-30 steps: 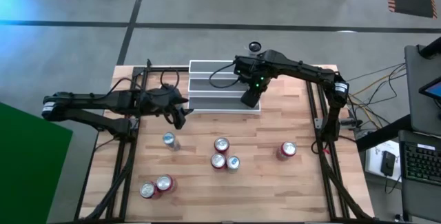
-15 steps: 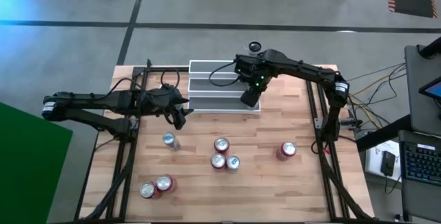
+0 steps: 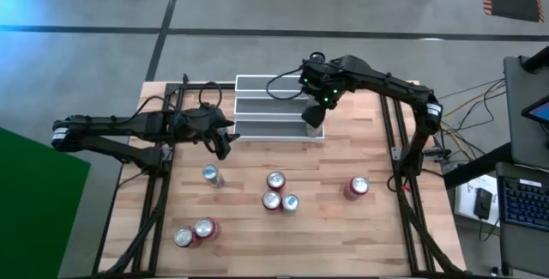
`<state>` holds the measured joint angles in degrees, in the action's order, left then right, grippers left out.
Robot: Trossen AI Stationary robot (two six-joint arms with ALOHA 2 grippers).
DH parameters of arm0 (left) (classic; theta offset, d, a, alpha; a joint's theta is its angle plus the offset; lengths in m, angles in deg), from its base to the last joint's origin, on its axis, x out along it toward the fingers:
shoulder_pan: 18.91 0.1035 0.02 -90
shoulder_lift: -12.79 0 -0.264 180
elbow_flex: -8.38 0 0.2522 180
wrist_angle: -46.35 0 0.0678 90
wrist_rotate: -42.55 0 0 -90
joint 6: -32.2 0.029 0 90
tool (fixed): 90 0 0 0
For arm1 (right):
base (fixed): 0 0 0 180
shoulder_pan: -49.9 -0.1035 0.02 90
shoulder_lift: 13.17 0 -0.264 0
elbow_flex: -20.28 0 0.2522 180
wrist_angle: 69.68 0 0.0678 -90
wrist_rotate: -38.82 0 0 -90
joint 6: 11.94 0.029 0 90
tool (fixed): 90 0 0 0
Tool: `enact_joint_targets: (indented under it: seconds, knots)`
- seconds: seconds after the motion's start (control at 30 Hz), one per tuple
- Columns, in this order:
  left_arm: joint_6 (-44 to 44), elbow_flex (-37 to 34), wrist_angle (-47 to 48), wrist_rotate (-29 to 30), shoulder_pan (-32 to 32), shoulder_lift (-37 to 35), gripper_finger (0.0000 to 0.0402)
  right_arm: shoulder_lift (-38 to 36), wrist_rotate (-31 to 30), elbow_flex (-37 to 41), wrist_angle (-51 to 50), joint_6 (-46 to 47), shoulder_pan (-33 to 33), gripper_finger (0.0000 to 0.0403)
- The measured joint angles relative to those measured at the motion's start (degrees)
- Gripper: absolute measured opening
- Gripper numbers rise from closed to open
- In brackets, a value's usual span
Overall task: Place canned beverage on shelf
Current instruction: Put the middle right orange soda can on the top tier of the shelf
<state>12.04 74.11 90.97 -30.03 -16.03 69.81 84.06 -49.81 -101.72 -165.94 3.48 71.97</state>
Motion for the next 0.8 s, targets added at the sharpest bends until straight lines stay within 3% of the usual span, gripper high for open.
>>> enact_joint_targets:
  seconds: [0.23, 0.33, 0.8]
  knots:
    - [-0.1, 0.8, -0.2, 0.0, 0.4, -0.9, 0.0215, -6.4, -4.1, 0.0, -0.6, 4.9, -0.1, 0.0310]
    - [-0.1, 1.8, -1.0, -0.9, 0.2, -1.2, 0.0215, -9.5, -8.8, 0.1, -0.8, 7.5, -1.7, 0.0303]
    - [-9.0, 3.4, -0.9, -2.2, -0.9, -2.4, 0.0215, -19.5, -19.8, 7.9, -0.5, 26.0, -21.6, 0.0293]
